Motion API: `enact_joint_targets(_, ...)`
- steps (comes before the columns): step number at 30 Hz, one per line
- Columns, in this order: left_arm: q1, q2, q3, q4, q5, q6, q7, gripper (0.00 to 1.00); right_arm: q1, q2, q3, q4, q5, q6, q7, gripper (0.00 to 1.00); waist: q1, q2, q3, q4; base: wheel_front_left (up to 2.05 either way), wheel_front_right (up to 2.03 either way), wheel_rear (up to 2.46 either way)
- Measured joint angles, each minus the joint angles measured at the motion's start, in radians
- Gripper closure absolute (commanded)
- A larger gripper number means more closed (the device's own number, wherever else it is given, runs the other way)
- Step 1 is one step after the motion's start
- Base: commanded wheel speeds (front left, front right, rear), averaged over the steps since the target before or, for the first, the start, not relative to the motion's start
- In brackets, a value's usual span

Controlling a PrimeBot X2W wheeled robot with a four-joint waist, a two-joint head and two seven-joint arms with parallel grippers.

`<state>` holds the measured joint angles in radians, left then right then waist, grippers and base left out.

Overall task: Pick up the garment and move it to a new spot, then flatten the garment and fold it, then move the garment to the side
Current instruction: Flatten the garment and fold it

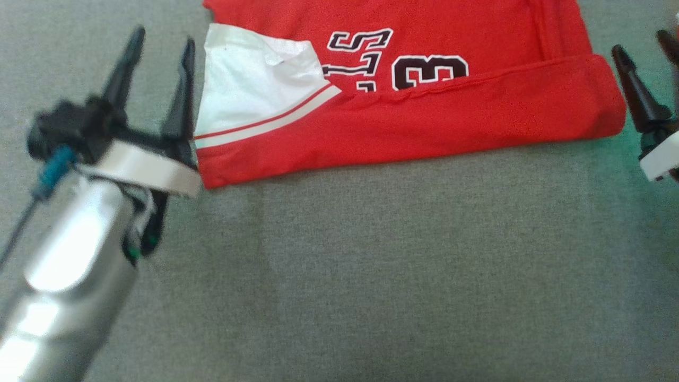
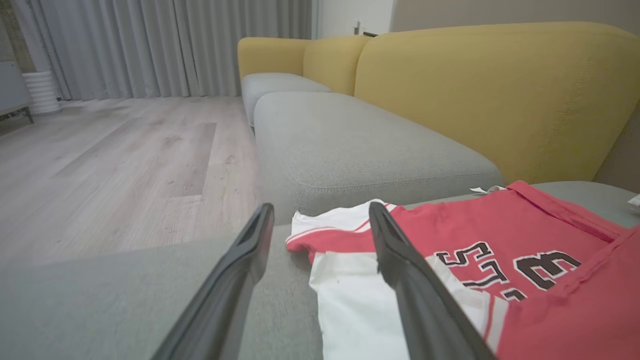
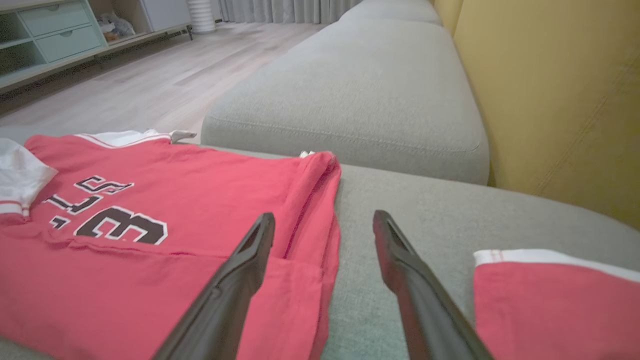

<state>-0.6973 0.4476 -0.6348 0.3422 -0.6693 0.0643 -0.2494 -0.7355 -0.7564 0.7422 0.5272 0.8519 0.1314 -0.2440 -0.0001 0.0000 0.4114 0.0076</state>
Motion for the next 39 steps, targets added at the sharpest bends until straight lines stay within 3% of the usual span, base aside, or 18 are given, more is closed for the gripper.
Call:
enact_joint_targets(4,0.133,-0.030,0.036,-0.064,0.002,0.088,-0.003,0.00,0.028,0.030,-0.074,0.002,-0.050,0.000,-0.004,0.00,-0.0001,0.0000,-0.040,0.003,0.00,0.00,0.00)
enact_joint_targets(11,0.284,-0.068,0.029,-0.093,0.073,0.179,-0.004,0.00,0.150,0.092,-0.192,-0.038,-0.128,0.000,-0.004,0.00,-0.0002,0.0000,-0.086,0.002,0.00,0.00,0.00)
enact_joint_targets(16,0.318,-0.122,0.019,-0.046,0.067,0.200,-0.002,0.00,0.218,0.129,-0.240,-0.058,-0.155,0.000,-0.004,0.00,-0.0001,0.0000,-0.093,-0.004,0.00,0.00,0.00)
enact_joint_targets(22,0.313,-0.134,0.022,0.063,0.029,0.222,0.062,0.00,0.237,0.149,-0.253,-0.067,-0.167,0.000,-0.004,0.00,0.0000,0.0000,-0.076,-0.013,0.00,0.00,0.00)
enact_joint_targets(30,0.253,-0.151,0.013,0.130,0.016,0.199,0.117,0.00,0.237,0.149,-0.258,-0.065,-0.167,0.000,-0.004,0.00,0.0001,0.0000,-0.053,-0.020,0.00,0.00,0.00)
enact_joint_targets(32,0.246,-0.153,0.003,0.135,0.016,0.180,0.125,0.76,0.237,0.149,-0.255,-0.063,-0.165,0.000,-0.004,0.00,0.0000,0.0000,-0.052,-0.019,0.00,0.00,0.00)
enact_joint_targets(33,0.246,-0.154,-0.003,0.135,0.016,0.169,0.127,1.00,0.237,0.149,-0.252,-0.059,-0.164,0.000,-0.004,0.00,0.0000,0.0000,-0.052,-0.018,0.00,0.00,0.00)
enact_joint_targets(39,0.247,-0.161,-0.030,0.117,0.009,0.143,0.144,1.00,0.238,0.147,-0.215,0.003,-0.116,0.000,-0.004,0.00,0.0001,0.0000,-0.064,-0.006,0.00,0.00,0.00)
